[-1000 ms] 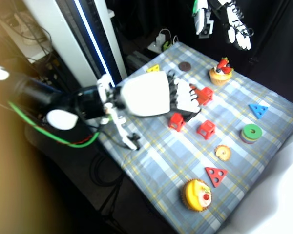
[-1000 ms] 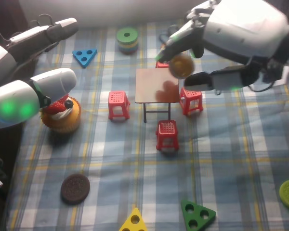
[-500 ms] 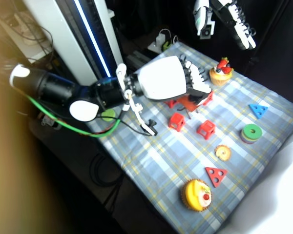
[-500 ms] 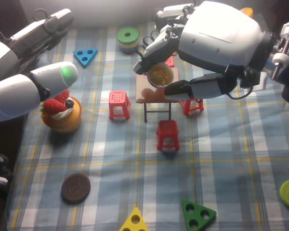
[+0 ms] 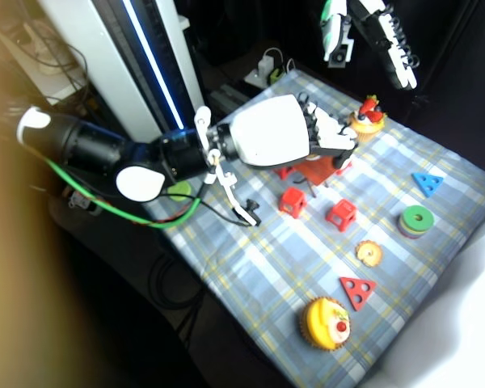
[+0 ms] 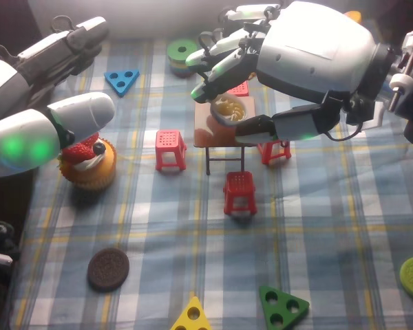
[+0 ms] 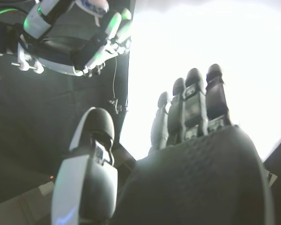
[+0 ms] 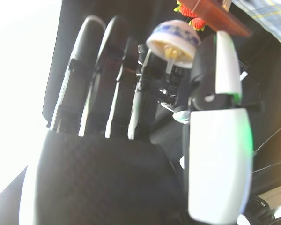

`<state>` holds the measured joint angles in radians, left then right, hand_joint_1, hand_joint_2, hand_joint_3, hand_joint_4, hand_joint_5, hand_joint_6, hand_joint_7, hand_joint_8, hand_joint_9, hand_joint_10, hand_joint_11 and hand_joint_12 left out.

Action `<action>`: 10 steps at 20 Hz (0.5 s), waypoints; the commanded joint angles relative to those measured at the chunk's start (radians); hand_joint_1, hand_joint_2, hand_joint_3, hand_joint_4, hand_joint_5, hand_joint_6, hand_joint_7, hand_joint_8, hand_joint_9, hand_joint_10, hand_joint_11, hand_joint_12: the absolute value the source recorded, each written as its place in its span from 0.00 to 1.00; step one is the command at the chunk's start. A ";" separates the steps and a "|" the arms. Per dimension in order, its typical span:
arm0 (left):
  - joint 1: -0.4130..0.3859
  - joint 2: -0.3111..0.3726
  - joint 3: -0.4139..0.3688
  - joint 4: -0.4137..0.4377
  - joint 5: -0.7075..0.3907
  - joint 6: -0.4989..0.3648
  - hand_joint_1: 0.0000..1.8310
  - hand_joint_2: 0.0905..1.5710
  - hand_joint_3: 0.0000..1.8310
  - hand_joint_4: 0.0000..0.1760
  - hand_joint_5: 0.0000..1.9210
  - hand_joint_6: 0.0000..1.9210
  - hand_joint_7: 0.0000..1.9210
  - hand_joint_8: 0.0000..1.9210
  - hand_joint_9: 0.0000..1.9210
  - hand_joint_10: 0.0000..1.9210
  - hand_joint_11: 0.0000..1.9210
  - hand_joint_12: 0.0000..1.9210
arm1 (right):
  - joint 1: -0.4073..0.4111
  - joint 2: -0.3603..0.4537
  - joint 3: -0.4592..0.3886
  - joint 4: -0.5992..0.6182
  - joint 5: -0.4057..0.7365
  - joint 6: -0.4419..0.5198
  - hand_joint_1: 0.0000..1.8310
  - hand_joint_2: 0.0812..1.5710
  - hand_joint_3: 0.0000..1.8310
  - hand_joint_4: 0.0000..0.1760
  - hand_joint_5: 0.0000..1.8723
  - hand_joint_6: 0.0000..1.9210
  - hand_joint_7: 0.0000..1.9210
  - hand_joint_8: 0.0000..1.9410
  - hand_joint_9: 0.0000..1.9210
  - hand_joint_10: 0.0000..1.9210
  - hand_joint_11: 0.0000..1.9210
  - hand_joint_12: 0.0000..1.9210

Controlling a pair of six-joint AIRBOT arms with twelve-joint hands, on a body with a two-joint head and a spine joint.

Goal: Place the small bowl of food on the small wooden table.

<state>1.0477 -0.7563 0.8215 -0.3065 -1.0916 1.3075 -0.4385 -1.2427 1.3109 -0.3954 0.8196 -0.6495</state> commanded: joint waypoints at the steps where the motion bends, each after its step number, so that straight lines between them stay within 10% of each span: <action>1: -0.014 0.004 0.001 0.008 -0.122 -0.009 0.20 0.79 0.00 0.24 0.08 0.00 0.09 0.00 0.08 0.00 0.02 0.03 | 0.019 0.001 0.003 0.029 0.108 0.007 0.62 0.58 0.00 0.00 0.49 0.01 0.34 0.00 0.40 0.02 0.16 0.66; 2: -0.014 0.005 0.001 0.008 -0.122 -0.009 0.21 0.79 0.00 0.13 0.09 0.00 0.09 0.00 0.09 0.00 0.03 0.03 | 0.019 0.001 0.003 0.029 0.108 0.008 0.62 0.58 0.00 0.00 0.49 0.01 0.34 0.00 0.39 0.02 0.15 0.66; 4: -0.015 0.006 0.000 0.009 -0.122 -0.009 0.23 0.79 0.00 0.27 0.09 0.00 0.09 0.00 0.09 0.00 0.01 0.03 | 0.019 0.005 0.003 0.029 0.108 0.008 0.62 0.57 0.00 0.00 0.49 0.00 0.36 0.00 0.40 0.01 0.11 0.62; 10: -0.015 0.007 -0.002 0.009 -0.126 -0.009 0.21 0.79 0.00 0.24 0.09 0.00 0.10 0.00 0.09 0.00 0.00 0.05 | 0.019 0.011 0.002 0.039 0.108 0.012 0.62 0.56 0.00 0.00 0.48 0.00 0.35 0.00 0.37 0.00 0.16 0.66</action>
<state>1.0477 -0.7555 0.8215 -0.3058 -1.0920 1.3075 -0.4385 -1.2373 1.3109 -0.3866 0.8158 -0.6422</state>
